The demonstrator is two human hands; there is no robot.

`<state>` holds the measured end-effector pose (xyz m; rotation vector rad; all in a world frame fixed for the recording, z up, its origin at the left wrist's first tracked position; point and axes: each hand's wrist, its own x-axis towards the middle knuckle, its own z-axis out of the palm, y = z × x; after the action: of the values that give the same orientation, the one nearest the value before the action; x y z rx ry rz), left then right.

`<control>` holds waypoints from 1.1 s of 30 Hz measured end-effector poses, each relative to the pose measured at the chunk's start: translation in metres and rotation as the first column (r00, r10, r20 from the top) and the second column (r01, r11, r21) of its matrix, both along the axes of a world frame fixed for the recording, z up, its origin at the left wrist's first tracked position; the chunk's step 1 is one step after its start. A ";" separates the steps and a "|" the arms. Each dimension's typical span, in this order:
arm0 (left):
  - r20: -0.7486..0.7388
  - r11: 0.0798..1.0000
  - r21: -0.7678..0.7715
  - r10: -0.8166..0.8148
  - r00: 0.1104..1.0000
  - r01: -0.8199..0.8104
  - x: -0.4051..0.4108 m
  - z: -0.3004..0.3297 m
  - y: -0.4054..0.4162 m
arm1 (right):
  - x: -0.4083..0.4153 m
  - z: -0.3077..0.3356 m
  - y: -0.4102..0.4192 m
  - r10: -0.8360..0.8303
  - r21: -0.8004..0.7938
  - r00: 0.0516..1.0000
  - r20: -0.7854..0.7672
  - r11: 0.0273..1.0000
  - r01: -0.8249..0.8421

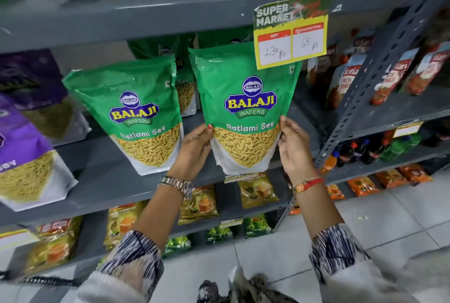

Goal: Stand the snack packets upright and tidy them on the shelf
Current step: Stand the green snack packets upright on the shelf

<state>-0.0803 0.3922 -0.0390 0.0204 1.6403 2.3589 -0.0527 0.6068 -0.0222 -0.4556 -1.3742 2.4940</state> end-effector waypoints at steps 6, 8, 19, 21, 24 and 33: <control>-0.044 0.999 -0.006 0.039 0.998 -0.039 -0.023 0.006 0.013 | -0.029 0.001 0.006 -0.003 -0.016 0.997 -0.083 1.000 0.002; -0.041 0.999 -0.006 0.044 0.998 -0.044 -0.025 0.002 0.018 | -0.034 -0.004 0.008 0.006 -0.022 0.995 -0.102 1.000 -0.009; -0.034 0.997 -0.020 -0.080 0.996 0.079 -0.020 -0.005 0.036 | -0.037 -0.037 0.016 0.220 0.195 0.975 0.035 0.955 -0.223; -0.020 0.995 -0.030 -0.099 0.995 0.098 -0.020 -0.004 0.043 | -0.036 -0.040 0.011 0.237 0.175 0.971 0.019 0.956 -0.236; 0.001 0.997 0.000 -0.079 0.997 0.079 -0.024 -0.003 0.050 | -0.040 -0.039 0.008 0.206 0.089 0.978 -0.022 0.975 -0.203; 0.005 0.998 0.019 -0.061 0.998 0.061 -0.038 -0.012 0.053 | -0.045 -0.038 0.008 0.199 0.121 0.980 -0.007 0.973 -0.197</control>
<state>-0.1188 0.4456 -0.0511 0.0658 1.5924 2.3267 -0.0976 0.6149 -0.0601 -0.2807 -1.6241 2.5419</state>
